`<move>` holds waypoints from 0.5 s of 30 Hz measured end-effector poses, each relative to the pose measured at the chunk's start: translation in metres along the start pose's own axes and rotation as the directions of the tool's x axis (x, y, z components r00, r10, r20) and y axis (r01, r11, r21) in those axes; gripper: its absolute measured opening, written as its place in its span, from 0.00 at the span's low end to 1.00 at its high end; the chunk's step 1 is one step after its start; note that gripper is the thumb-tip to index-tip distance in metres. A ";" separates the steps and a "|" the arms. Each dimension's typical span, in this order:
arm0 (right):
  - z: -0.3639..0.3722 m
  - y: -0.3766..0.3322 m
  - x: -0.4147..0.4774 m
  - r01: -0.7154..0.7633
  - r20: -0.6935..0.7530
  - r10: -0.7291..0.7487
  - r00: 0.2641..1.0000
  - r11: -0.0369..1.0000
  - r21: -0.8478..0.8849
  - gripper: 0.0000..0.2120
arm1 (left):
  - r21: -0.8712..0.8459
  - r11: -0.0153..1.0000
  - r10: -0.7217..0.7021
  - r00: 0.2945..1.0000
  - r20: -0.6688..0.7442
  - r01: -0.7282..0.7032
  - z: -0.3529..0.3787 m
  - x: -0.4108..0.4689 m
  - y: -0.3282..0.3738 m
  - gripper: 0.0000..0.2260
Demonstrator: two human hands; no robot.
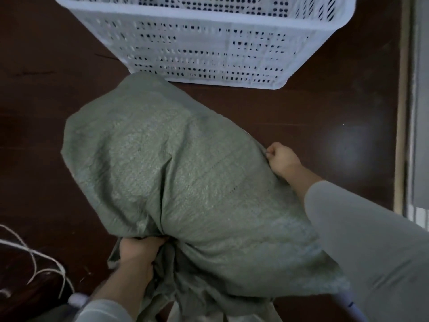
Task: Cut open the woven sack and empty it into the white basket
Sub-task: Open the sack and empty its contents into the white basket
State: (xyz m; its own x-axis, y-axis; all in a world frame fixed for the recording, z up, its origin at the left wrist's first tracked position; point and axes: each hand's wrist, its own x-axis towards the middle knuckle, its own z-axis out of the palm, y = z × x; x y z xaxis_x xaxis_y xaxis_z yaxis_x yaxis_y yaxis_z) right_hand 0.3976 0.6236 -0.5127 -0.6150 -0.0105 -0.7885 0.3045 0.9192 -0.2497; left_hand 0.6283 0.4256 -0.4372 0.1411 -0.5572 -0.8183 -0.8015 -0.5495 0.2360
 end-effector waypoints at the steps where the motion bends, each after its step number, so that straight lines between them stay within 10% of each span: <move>1: -0.004 -0.003 -0.005 -0.018 -0.012 0.018 1.000 0.999 0.030 0.09 | 0.009 1.000 0.005 1.000 -0.012 -0.005 -0.004 -0.005 0.001 0.23; 8: -0.049 -0.029 -0.087 -0.078 0.104 0.051 0.993 0.958 0.277 0.28 | 0.043 0.996 0.087 0.986 -0.141 -0.081 -0.039 -0.062 -0.002 0.11; 15: -0.118 -0.053 -0.190 -0.020 0.029 0.009 1.000 0.908 0.418 0.15 | -0.024 0.997 0.069 0.991 -0.117 -0.073 -0.088 -0.130 0.005 0.15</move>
State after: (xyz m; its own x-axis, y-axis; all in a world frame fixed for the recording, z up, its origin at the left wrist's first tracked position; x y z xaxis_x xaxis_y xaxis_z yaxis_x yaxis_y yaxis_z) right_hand 0.4119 0.6233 -0.2835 -0.5912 -0.0136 -0.8064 0.5932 0.6701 -0.4462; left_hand 0.6565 0.4407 -0.2832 0.1520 -0.6628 -0.7332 -0.7951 -0.5226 0.3076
